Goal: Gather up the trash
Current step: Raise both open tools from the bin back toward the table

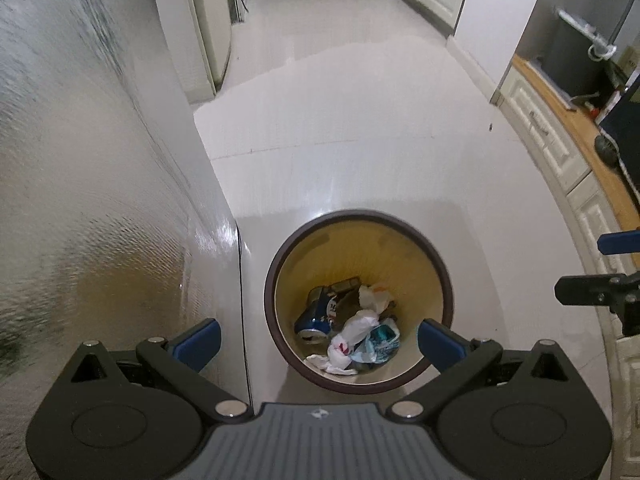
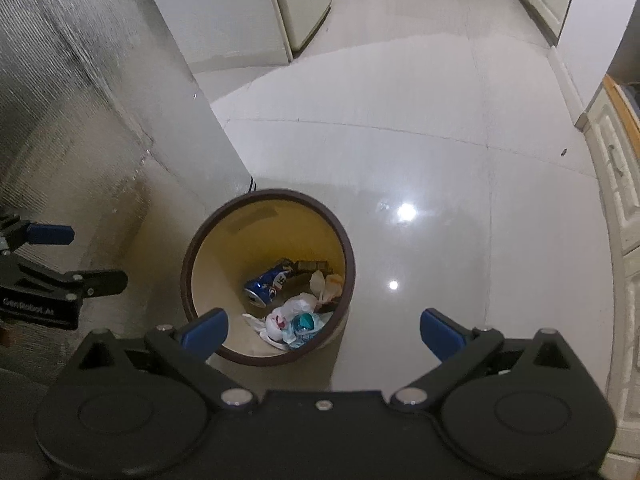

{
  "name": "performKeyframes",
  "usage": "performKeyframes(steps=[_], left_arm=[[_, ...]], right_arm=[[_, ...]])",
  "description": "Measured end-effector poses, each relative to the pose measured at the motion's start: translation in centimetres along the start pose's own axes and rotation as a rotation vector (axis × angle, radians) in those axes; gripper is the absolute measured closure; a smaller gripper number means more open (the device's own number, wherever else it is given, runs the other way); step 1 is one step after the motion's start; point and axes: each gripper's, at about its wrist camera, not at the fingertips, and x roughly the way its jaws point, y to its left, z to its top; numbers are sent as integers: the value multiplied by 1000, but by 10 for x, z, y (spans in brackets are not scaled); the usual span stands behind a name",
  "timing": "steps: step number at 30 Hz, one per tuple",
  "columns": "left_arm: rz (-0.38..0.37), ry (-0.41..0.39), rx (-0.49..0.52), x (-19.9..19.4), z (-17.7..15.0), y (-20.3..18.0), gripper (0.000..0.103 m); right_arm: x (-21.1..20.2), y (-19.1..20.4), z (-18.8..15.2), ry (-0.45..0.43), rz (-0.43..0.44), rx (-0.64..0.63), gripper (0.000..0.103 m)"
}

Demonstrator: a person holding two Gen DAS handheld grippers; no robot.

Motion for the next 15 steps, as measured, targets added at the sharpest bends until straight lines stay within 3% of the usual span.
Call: performKeyframes(steps=[15], left_arm=[[-31,-203,18,-111,-6,-26,0]], right_arm=[[-107,-10,-10,-191,27,-22,0]])
